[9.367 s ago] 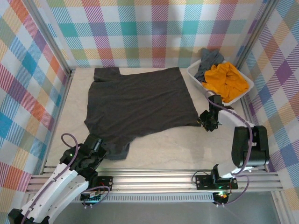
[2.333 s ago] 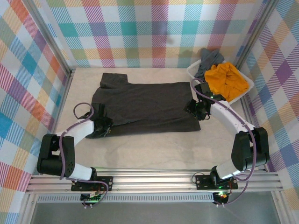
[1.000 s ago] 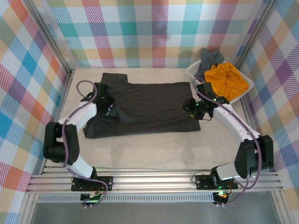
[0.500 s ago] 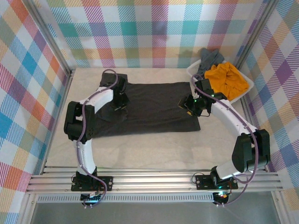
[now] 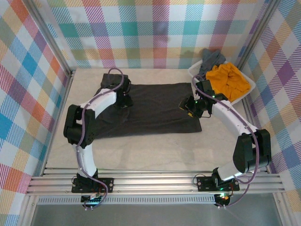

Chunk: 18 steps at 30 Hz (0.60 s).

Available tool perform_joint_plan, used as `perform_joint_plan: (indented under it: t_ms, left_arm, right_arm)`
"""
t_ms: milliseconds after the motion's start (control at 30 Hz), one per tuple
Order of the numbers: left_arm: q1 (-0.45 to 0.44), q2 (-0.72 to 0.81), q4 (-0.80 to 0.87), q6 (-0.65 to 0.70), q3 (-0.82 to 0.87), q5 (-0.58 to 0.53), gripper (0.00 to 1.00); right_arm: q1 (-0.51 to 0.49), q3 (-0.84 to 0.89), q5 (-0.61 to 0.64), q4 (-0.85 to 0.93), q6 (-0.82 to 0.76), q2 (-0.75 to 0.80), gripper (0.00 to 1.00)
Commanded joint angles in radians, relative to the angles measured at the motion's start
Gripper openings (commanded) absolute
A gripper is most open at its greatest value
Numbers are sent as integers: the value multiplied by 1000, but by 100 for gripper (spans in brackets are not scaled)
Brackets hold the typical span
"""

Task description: Fold and stack the t-shirts

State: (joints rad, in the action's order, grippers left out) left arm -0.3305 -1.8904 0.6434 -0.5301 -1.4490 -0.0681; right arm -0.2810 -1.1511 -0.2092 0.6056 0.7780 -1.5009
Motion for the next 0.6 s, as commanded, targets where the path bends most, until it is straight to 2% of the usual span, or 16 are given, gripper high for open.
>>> perform_joint_plan:
  t_ms: [0,133,300,433,567]
  left_arm:
    - [30,190,-46,-74,73,-2,55]
    - [85,277,-88,-189,224,91,45]
    - [124,233,-93,-251,270,111,21]
    - [122,109,-130,-267,194,173,20]
    - [93,1,-101,-237,94,146,22]
  right_arm:
    - [10,41,-31,-39,22,-43,50]
    - [11,49,-49,-71,28,-94,50]
    - [11,23,-60,-77,23,-138,45]
    - [12,-1,-56,-65,17,-145,43]
    - [13,1,-52,-58,19,-134,43]
